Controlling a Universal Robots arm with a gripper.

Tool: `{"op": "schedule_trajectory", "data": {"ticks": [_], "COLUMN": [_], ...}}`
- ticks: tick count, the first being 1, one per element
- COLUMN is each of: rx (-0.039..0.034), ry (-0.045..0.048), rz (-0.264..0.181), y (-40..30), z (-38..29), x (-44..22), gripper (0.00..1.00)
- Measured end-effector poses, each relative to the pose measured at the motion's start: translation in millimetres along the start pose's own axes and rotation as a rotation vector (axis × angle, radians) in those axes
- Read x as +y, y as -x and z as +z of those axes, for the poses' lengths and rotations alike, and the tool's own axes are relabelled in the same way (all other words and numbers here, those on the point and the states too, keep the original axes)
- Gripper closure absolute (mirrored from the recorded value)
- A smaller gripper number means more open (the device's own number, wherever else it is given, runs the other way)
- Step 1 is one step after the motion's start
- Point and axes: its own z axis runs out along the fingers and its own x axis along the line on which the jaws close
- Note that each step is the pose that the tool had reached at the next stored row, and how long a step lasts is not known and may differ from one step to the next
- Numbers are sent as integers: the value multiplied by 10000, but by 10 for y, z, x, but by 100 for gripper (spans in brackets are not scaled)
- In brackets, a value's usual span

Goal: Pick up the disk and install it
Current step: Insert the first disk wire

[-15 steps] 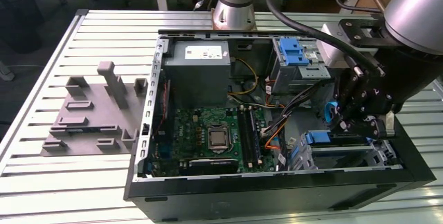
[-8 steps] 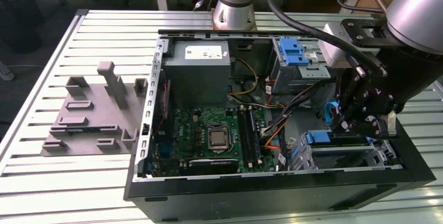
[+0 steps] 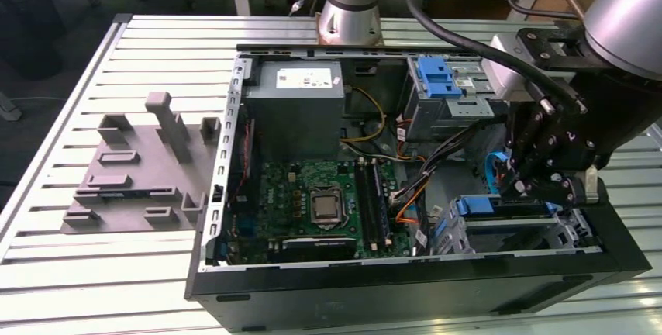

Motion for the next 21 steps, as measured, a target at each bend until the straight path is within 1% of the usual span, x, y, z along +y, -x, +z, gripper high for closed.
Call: {"op": "schedule_trajectory", "data": {"ticks": [6, 14, 16, 21], "rx": [-1, 0, 1, 0], "ry": [0, 0, 0, 1], "rz": [0, 0, 0, 0], "y": [10, 22, 27, 36], "z": [0, 0, -1, 0], "x": [-51, -84, -108, -193], "gripper": [89, 89, 89, 89]}}
